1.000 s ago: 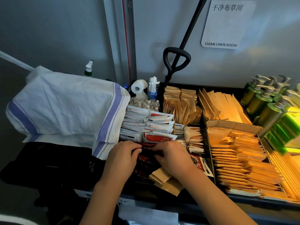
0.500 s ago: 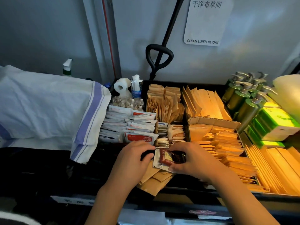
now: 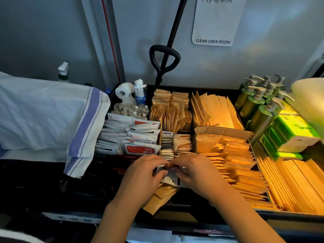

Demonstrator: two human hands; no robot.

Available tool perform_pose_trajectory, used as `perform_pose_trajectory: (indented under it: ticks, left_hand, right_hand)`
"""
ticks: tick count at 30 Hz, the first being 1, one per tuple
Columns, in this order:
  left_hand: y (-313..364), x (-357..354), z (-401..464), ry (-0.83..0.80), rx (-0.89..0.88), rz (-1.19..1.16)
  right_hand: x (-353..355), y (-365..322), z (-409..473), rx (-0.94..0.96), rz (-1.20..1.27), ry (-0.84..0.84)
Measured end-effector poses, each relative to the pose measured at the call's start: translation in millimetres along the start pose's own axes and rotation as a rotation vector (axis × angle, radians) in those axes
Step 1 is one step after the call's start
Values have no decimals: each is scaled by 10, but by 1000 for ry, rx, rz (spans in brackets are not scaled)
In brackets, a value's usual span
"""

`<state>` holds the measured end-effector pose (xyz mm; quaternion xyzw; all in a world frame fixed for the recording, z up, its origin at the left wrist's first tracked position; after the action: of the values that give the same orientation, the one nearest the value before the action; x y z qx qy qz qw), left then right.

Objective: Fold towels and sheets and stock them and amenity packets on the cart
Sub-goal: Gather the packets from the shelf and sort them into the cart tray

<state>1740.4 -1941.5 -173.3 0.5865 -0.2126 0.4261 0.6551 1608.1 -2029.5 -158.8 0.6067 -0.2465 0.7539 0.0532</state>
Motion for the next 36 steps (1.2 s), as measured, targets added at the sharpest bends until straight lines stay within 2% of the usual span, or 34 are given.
perform_pose_trajectory:
  ticks: [3, 5, 8, 12, 14, 19, 30, 34, 36]
  left_hand:
    - [-23, 178, -22, 137, -21, -46]
    - [-100, 344, -57, 245, -16, -126]
    - [-302, 588, -141, 371, 78, -259]
    - [-535, 707, -218, 412, 201, -443]
    - [-627, 729, -252, 405, 222, -412]
    - [-871, 888, -423, 503, 238, -296]
    - [-877, 883, -279, 350, 67, -243]
    - [-972, 883, -285, 323, 80, -212]
    - [-1066, 828, -274, 287, 148, -160]
  right_hand:
    - [138, -109, 61, 48, 76, 126]
    - [200, -129, 119, 16, 171, 192]
    - [202, -129, 243, -57, 330, 231]
    - [119, -271, 447, -66, 522, 232]
    - [88, -374, 530, -40, 519, 246]
    - [40, -579, 657, 53, 300, 246]
    - [-177, -731, 817, 82, 237, 86]
    - [-202, -700, 823, 49, 246, 87]
    - [-269, -715, 838, 50, 200, 76]
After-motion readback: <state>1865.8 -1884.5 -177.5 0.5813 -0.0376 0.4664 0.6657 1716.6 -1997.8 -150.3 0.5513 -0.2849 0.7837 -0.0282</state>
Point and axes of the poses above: each hand's wrist, its own z-axis towards the middle knuckle, its own x-axis out of the back of the hand, y = z × x, the point moved 6 cm from there along z, towards the middle knuckle, and after that the axes turned 4 degrees about -y, right-handed, at the moved point
